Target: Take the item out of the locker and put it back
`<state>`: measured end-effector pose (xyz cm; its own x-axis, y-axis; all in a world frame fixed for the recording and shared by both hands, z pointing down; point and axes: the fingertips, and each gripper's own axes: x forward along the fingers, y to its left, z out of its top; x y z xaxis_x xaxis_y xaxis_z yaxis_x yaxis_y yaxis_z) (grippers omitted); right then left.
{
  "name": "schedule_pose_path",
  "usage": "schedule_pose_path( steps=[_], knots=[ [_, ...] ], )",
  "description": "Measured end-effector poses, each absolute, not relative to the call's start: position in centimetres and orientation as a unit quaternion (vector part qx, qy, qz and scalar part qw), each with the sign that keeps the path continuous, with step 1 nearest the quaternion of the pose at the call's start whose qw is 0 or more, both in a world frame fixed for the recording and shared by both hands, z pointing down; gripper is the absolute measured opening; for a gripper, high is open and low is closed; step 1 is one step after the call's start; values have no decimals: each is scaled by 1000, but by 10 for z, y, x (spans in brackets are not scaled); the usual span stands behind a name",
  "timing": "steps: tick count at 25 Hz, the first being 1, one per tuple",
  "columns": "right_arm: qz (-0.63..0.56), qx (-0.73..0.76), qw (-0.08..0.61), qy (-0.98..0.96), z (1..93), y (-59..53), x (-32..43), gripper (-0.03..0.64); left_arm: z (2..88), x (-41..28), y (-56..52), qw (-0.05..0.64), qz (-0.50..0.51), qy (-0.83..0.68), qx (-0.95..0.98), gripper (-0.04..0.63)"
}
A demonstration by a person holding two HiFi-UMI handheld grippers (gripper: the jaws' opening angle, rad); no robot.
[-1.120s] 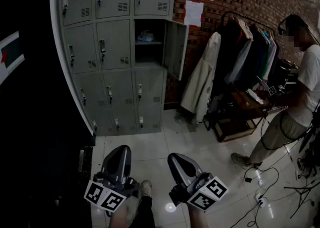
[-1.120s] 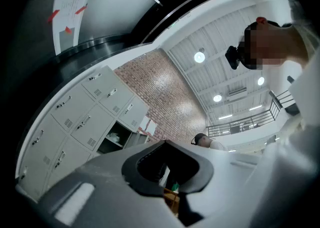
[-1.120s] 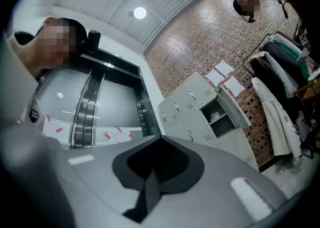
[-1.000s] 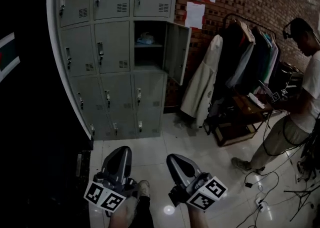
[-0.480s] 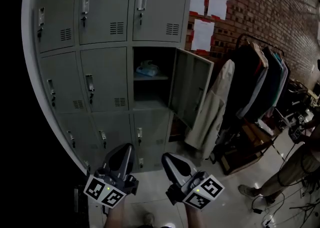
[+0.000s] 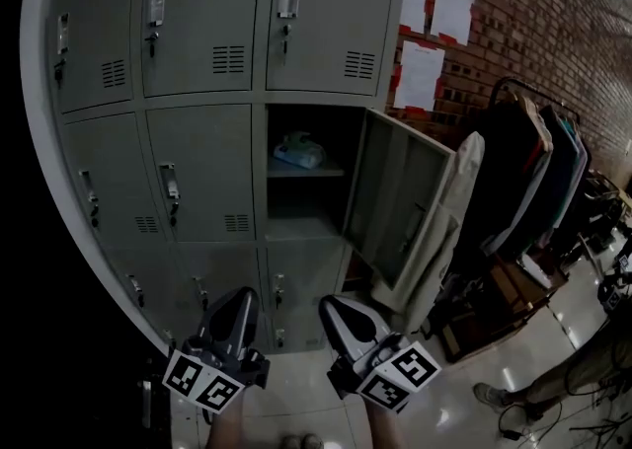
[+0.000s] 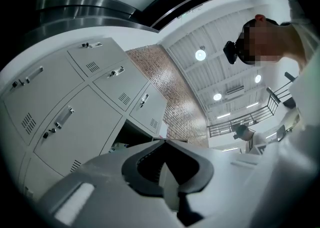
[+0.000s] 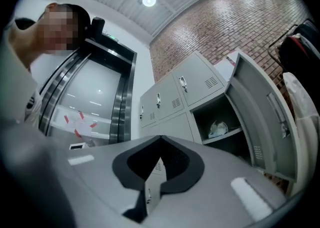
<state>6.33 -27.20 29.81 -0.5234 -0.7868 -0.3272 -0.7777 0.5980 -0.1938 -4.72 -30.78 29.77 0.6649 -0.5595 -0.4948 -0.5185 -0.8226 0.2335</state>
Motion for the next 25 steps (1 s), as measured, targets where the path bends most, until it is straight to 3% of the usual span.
schedule_pose_path(
  steps=[7,10,12,19,24,25],
  knots=[
    [31,-482,160,861,268,-359,89,27,308,-41,-337,48,-281,-309,907,5],
    [42,-518,106,848,252,-456,106,263,317,-43,-348,57,-277,-316,906,5],
    [35,-553,72,829,245,-529,123,331,322,-45,-357,61,-273,-321,905,5],
    [-40,-602,-25,797,281,-687,161,345,336,-62,-394,69,-262,-351,896,5],
    [-52,-598,-33,799,293,-725,168,343,340,-71,-418,75,-263,-367,889,5],
    [-48,-591,-36,804,293,-728,166,314,341,-71,-421,76,-263,-368,889,5]
  ],
)
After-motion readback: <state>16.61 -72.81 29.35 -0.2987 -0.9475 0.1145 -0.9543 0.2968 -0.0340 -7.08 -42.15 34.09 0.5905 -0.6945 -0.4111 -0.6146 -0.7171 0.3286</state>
